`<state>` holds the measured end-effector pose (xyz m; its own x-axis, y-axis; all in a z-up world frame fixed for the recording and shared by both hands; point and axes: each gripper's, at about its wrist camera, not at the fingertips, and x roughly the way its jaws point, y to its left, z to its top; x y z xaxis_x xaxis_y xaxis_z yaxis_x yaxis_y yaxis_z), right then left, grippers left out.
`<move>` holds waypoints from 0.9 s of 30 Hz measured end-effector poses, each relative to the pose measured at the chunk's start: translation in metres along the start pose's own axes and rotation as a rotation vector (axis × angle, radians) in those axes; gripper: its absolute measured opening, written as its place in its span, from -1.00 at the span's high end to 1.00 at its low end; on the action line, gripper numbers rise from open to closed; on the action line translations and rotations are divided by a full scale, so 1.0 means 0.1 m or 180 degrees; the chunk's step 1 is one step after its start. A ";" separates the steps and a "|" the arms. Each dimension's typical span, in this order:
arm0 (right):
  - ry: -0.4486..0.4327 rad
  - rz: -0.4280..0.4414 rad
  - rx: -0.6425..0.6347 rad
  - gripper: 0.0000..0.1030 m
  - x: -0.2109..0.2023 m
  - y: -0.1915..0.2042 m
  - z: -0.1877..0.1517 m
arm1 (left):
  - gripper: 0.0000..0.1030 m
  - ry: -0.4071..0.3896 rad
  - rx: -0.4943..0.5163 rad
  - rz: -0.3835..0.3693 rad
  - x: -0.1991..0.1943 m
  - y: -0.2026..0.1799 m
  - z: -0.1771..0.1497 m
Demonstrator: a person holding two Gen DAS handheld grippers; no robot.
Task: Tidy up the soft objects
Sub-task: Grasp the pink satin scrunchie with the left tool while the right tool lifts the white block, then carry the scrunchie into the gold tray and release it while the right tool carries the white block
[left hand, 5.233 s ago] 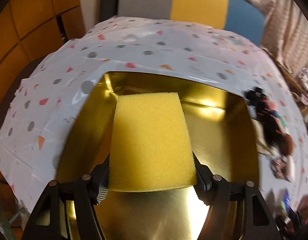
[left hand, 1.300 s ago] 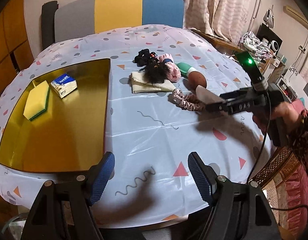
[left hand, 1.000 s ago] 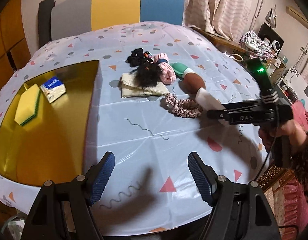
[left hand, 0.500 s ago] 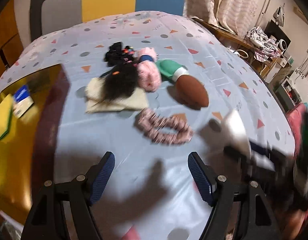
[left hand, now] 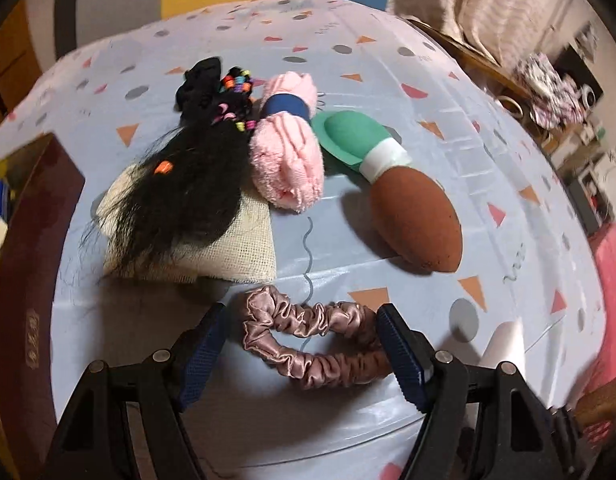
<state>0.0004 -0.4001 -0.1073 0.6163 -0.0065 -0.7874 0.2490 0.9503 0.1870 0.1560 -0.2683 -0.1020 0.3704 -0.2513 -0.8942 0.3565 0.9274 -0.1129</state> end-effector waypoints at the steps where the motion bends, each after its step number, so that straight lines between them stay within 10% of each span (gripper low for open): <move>1: -0.0010 -0.0004 -0.0003 -0.36 0.00 0.00 0.00 | -0.40 -0.0038 0.0035 0.0003 -0.02 0.00 -0.03; 9: -0.0067 -0.0022 0.0018 -0.36 -0.01 0.00 -0.03 | 0.52 -0.0210 0.0232 -0.0070 -0.16 0.05 -0.28; 27: -0.0119 -0.0173 -0.0059 -0.30 -0.01 0.06 -0.10 | 0.73 -0.0246 -0.0178 -0.0558 -0.43 0.50 -0.65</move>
<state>-0.0061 -0.3916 -0.1116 0.6298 -0.0695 -0.7736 0.2691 0.9538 0.1334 0.1020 -0.1933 -0.0976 0.3724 -0.4288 -0.8231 0.3739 0.8810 -0.2899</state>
